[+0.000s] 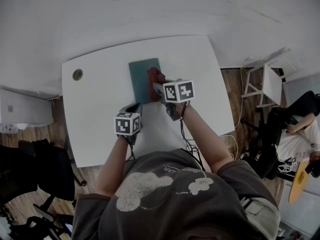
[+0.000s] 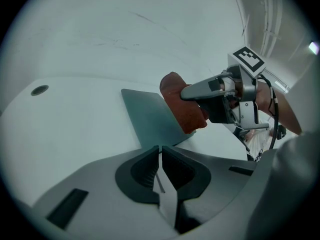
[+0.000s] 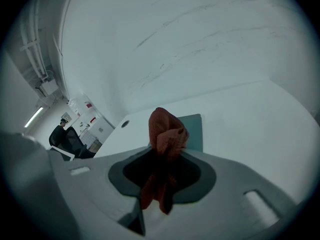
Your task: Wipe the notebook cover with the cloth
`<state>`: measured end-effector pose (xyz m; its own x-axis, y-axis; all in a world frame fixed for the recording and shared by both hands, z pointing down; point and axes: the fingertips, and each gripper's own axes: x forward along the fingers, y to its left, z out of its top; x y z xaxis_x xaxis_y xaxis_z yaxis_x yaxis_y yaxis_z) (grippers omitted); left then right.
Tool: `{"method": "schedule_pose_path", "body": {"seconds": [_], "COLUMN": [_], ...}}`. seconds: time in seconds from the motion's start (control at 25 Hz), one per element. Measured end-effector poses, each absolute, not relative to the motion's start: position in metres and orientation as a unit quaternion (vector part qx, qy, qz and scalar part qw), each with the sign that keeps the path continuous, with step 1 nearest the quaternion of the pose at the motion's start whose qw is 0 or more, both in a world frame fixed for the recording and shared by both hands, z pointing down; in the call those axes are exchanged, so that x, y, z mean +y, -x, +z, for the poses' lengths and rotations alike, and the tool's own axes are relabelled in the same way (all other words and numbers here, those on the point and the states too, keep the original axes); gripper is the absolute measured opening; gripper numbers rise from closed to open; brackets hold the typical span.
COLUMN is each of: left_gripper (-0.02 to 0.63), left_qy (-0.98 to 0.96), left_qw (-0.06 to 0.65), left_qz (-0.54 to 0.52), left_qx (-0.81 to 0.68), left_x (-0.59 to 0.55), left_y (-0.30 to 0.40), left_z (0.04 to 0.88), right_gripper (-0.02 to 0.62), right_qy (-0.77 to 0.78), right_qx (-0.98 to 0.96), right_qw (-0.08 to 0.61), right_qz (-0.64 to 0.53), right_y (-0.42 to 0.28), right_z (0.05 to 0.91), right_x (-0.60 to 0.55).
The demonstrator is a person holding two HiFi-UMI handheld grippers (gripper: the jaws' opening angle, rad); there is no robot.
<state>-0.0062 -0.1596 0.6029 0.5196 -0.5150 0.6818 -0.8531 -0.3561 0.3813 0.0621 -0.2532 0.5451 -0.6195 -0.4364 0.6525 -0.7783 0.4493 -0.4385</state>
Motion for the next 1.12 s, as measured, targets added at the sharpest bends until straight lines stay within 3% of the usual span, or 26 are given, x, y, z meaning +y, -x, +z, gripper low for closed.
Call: {"method": "schedule_pose_path", "body": {"seconds": [0.56,1.12], "left_gripper": [0.020,0.020], "left_qy": [-0.775,-0.773], "left_qw": [0.377,0.381], "left_qz": [0.201,0.201], "left_qx": [-0.466,-0.466], "left_x": [-0.149,-0.148], "left_y": [0.037,0.041], "left_z": [0.587,0.589], "right_gripper": [0.106,0.106], "right_qy": [-0.298,-0.297], "right_qx": [-0.841,-0.832], "right_qw": [0.250,0.270], "right_qz": [0.376,0.381], "right_y": [0.008,0.003], "right_z": [0.557,0.576], "right_x": [-0.205,-0.200]}}
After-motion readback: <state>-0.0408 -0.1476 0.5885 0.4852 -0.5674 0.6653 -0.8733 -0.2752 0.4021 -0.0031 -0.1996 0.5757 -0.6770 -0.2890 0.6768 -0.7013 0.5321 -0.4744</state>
